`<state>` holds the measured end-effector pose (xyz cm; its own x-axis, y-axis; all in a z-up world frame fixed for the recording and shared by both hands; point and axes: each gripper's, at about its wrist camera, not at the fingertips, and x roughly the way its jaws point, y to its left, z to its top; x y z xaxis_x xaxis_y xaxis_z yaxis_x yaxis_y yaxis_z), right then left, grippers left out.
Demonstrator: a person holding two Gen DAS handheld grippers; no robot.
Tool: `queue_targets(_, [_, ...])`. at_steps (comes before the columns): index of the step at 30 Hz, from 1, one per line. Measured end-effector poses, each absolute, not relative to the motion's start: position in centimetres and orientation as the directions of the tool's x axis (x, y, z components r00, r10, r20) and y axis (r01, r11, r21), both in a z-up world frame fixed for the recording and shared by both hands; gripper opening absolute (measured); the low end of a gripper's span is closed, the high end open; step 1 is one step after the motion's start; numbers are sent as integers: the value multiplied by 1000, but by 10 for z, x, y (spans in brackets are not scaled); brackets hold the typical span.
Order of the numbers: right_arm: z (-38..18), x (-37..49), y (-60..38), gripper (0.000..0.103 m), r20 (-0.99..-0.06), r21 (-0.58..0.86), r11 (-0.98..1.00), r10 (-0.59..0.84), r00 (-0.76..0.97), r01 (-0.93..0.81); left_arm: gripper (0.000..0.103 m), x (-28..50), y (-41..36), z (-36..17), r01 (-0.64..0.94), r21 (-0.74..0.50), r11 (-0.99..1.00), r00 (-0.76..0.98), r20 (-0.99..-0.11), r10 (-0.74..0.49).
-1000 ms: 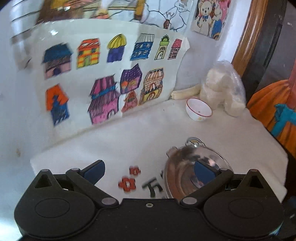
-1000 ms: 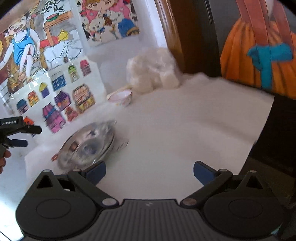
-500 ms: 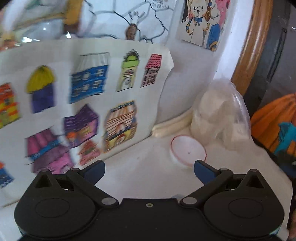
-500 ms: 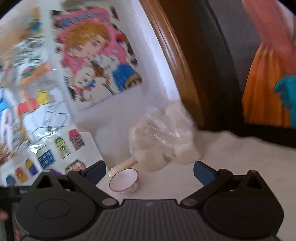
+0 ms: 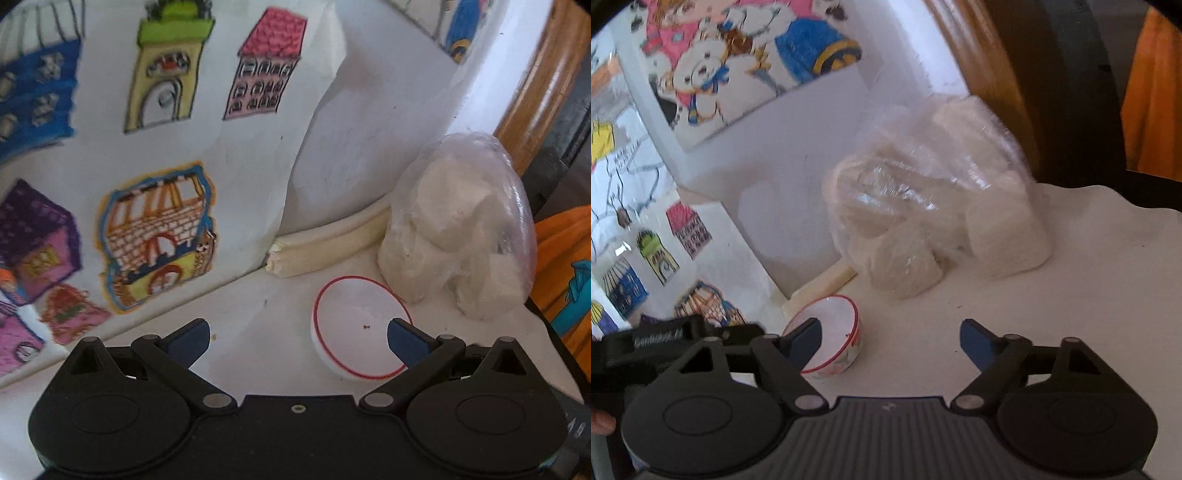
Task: Organize plates and bowls
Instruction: 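Move both tools to the second red-rimmed white bowl by the dough bag and grasp its rim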
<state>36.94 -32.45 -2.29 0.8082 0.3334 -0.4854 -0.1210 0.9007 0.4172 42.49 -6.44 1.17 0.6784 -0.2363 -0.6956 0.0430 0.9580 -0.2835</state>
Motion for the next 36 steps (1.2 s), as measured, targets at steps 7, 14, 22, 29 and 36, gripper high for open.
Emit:
queue_targets(7, [-31, 385, -304, 74, -517, 409, 900, 363, 776, -148, 93, 442, -66, -3, 25, -333, 943, 653, -709, -268])
queue_targets(14, [-35, 395, -293, 54, -530, 433, 888, 388, 754, -153, 75, 446, -68, -11, 47, -361, 931, 627, -715, -309])
queue_targets(22, [-41, 406, -280, 35, -552, 446, 885, 392, 736, -137, 29, 453, -78, -17, 105, -402, 910, 584, -715, -384])
queue_targets(29, [-43, 409, -274, 23, -559, 464, 875, 408, 722, -136, 15, 454, -68, -19, 87, -405, 910, 580, -722, -377])
queue_targets(36, [-39, 396, -284, 21, -537, 488, 863, 416, 734, -132, 15, 439, -67, -10, 110, -408, 906, 589, -708, -390])
